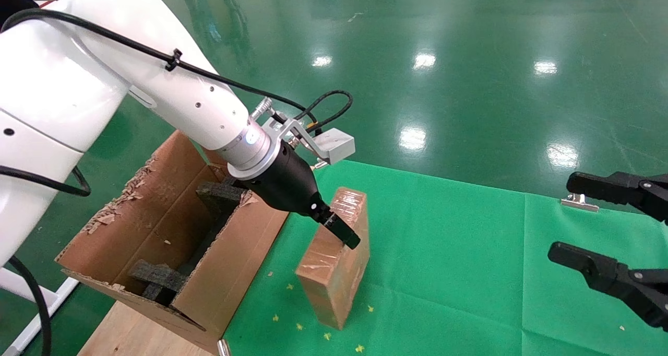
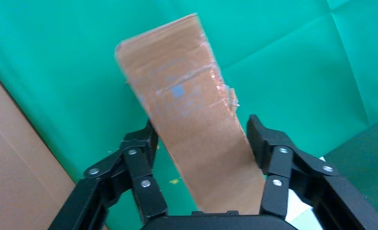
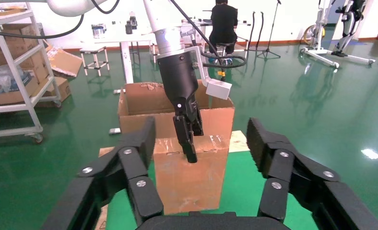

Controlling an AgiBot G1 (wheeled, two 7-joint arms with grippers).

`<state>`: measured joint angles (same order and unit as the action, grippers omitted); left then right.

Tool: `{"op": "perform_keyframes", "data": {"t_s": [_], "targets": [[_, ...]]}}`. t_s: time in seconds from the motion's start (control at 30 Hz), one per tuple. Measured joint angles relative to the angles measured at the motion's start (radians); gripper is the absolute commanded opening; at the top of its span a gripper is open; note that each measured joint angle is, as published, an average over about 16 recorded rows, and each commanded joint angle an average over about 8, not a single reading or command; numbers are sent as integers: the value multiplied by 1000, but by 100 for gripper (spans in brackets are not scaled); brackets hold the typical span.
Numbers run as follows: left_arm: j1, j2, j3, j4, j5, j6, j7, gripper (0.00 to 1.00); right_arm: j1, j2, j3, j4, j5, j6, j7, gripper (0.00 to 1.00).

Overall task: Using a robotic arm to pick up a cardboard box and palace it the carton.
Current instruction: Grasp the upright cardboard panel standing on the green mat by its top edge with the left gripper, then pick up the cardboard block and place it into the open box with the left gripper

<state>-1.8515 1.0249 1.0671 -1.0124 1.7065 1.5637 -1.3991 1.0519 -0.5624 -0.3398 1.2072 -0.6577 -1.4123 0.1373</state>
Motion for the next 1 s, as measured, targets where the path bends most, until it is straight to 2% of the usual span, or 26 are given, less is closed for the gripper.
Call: {"op": "perform_keyframes", "data": {"t_s": [0.23,0.4,0.67,0.87,1.0], "targets": [[-21,-22,2,-33,-15,2,35,0,0,0,0,0,0,0,0,100],[-59,-72,-4,-73,-45,5,85,0,0,0,0,0,0,0,0,100],[-191,-210,-30,-128,-71,7,187,0,0,0,0,0,0,0,0,100],[-305,-327,-41,-119,-36,1,280,0,0,0,0,0,0,0,0,100],[-341,-401,-37,-87,-5,-12,358,0,0,0,0,0,0,0,0,100]]}}
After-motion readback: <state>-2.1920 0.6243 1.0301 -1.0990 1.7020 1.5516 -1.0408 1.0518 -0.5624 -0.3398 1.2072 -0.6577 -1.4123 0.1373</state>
